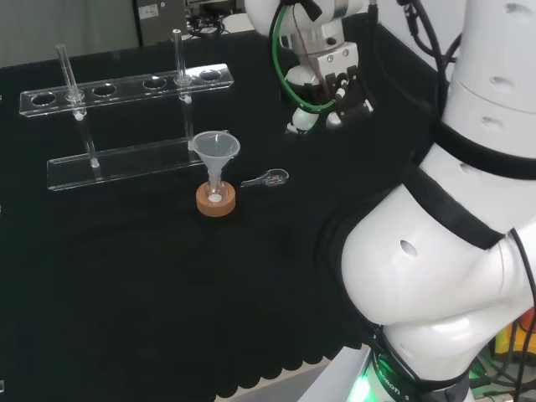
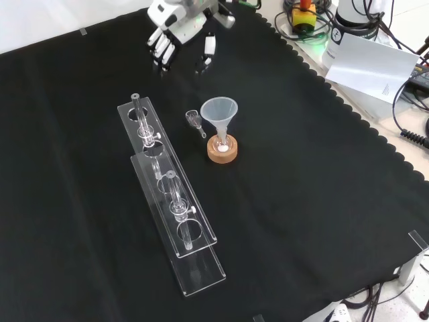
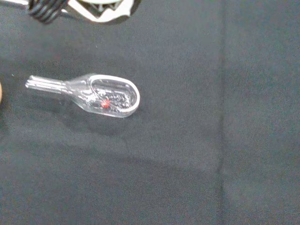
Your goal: Remove the funnel from the round-bottom flask.
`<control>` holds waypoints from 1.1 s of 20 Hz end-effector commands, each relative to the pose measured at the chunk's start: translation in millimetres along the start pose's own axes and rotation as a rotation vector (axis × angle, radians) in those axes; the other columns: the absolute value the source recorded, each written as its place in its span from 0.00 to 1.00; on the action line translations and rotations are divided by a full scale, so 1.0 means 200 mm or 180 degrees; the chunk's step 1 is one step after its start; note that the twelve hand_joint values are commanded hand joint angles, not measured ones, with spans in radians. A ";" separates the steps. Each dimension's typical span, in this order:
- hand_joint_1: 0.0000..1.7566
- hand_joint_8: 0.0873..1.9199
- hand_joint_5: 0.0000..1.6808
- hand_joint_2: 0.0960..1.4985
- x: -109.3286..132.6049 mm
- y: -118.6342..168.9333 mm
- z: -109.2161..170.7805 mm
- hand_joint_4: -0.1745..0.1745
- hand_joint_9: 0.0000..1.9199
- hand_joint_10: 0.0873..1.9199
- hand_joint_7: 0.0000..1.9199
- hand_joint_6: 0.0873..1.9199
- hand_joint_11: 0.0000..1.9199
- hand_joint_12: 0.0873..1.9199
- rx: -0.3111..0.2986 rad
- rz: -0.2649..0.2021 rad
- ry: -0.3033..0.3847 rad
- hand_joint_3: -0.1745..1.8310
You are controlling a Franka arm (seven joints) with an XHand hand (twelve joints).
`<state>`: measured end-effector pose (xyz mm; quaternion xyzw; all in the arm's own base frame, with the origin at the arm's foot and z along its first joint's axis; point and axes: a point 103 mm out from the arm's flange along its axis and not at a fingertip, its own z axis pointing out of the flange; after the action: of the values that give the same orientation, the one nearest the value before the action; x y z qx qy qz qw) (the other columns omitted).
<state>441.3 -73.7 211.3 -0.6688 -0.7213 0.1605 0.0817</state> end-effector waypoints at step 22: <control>0.41 0.35 0.09 0.37 0.49 -0.26 -0.23 0.32 0.20 0.34 0.04 0.00 0.11 0.71 -0.0027 -0.0882 -0.0292 0.36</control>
<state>399.8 10.0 266.6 -0.5684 -0.8041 0.1606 0.0667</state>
